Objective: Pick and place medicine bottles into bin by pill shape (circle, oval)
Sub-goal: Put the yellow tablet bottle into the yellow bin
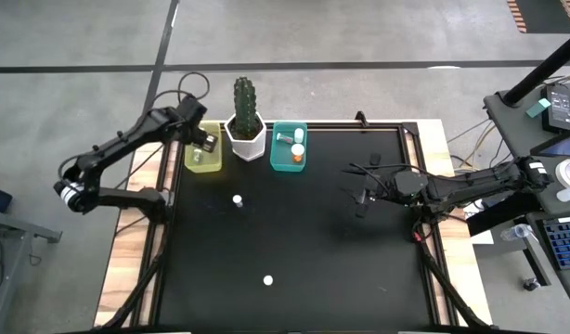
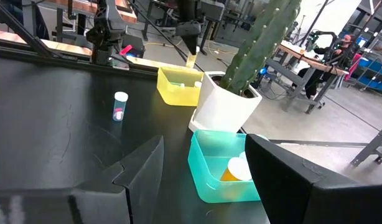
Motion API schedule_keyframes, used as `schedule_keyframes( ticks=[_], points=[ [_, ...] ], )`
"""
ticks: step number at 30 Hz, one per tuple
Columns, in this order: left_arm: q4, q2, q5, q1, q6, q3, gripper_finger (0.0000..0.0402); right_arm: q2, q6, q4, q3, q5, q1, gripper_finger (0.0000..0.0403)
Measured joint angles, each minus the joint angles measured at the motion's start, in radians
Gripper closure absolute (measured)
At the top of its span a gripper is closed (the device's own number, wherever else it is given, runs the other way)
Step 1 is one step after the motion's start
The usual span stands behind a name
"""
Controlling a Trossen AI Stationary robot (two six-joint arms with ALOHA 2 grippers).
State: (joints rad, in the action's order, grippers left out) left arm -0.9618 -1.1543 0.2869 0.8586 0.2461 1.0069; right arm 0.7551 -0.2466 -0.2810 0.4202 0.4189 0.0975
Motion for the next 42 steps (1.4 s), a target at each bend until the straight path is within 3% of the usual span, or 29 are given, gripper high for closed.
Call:
schedule_keyframes(
  ticks=[10, 24, 32, 42],
  points=[
    [0.088, -0.049, -0.038, 0.103, -0.017, 0.0, 0.0304, 0.0, 0.0, 0.001, 0.0, 0.0, 0.0, 0.0184],
    [0.146, -0.152, -0.019, 0.111, 0.019, -0.008, 0.0304, 0.0, 0.004, 0.016, 0.0, 0.0, 0.0, 0.0184],
    [0.27, -0.101, -0.02, 0.111, 0.09, -0.141, 0.0304, 0.0, 0.022, 0.015, 0.0, -0.001, 0.0, 0.0184],
    [0.313, -0.093, -0.02, 0.11, 0.119, -0.222, 0.0304, 0.0, 0.027, 0.015, 0.0, -0.001, 0.0, 0.0184]
  ],
)
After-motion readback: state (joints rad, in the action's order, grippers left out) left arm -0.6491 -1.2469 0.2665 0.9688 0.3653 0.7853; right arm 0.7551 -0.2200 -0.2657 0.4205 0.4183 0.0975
